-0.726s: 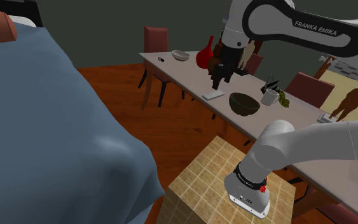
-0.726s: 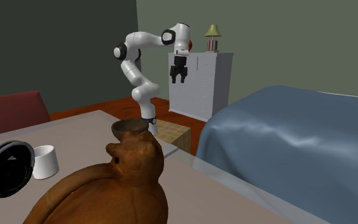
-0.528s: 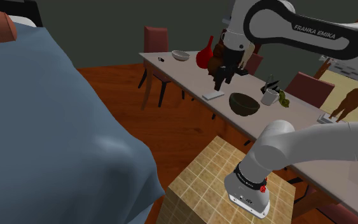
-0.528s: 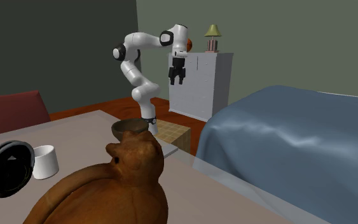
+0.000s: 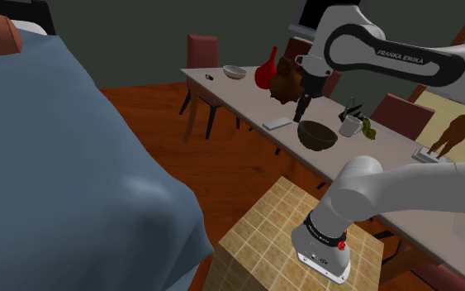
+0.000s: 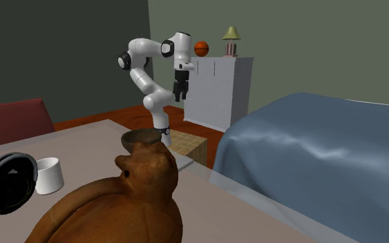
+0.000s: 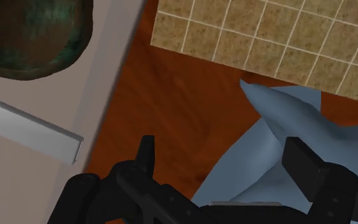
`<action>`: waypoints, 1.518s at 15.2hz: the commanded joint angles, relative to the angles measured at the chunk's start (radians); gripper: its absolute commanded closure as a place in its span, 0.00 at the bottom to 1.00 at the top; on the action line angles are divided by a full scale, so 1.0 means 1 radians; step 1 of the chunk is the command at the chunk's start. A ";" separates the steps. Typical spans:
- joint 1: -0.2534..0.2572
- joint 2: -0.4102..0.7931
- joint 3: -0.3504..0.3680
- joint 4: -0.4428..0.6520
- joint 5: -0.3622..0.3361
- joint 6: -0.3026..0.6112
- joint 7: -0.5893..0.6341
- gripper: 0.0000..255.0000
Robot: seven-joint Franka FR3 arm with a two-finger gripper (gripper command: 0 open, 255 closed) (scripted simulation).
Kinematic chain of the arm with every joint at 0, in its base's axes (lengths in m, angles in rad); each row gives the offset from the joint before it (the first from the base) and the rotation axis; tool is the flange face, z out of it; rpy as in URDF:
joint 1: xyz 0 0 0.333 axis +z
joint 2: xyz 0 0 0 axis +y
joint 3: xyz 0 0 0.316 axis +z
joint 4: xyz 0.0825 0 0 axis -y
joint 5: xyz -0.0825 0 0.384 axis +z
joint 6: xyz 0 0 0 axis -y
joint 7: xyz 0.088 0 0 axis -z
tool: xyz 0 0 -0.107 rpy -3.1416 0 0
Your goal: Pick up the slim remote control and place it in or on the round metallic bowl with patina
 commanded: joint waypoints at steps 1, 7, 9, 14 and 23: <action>0.005 0.012 -0.070 -0.014 -0.046 0.040 -0.106 0.00; 0.040 0.108 -0.281 0.007 -0.155 0.160 -0.405 0.00; 0.064 0.159 -0.355 0.030 -0.178 0.205 -0.504 0.00; 0.161 0.317 -0.550 0.117 -0.190 0.319 -0.761 0.00; 0.571 0.842 -1.099 0.356 0.203 0.516 -1.431 0.00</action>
